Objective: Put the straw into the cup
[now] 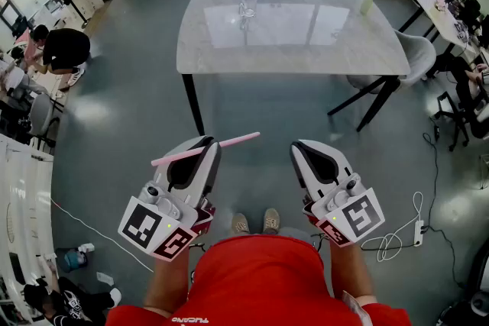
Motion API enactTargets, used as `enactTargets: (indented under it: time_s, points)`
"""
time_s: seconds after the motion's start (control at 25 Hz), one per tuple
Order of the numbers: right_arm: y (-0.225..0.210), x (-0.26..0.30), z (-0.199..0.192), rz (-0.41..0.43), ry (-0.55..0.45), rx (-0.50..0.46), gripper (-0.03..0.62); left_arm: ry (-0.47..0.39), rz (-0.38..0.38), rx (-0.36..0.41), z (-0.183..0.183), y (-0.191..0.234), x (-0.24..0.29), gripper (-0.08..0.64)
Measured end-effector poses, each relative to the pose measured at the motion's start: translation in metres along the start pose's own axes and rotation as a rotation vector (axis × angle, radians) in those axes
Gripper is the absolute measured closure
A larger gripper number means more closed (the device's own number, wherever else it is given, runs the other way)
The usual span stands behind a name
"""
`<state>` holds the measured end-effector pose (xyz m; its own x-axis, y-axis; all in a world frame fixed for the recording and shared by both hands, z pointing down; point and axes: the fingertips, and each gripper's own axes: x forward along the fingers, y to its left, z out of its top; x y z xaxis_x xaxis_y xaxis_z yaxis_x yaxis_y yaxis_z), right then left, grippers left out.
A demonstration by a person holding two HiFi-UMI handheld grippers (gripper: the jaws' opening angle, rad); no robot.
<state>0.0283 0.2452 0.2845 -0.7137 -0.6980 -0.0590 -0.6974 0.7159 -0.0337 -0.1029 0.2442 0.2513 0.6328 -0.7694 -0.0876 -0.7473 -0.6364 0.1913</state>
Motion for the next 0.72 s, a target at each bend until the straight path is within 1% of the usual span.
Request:
enactTargets:
  time_s: [0.32, 0.52, 0.72]
  points:
    - [0.005, 0.0, 0.002, 0.002, -0.003, -0.005, 0.591, -0.004, -0.009, 0.002, 0.002, -0.002, 0.0, 0.526]
    - [0.006, -0.002, 0.012, 0.011, -0.04, 0.017, 0.591, -0.009, -0.019, 0.0, 0.003, -0.003, 0.0, 0.526]
    - [-0.003, -0.004, 0.012, 0.009, -0.023, -0.014, 0.591, -0.009, -0.019, 0.0, 0.0, -0.005, 0.01, 0.526]
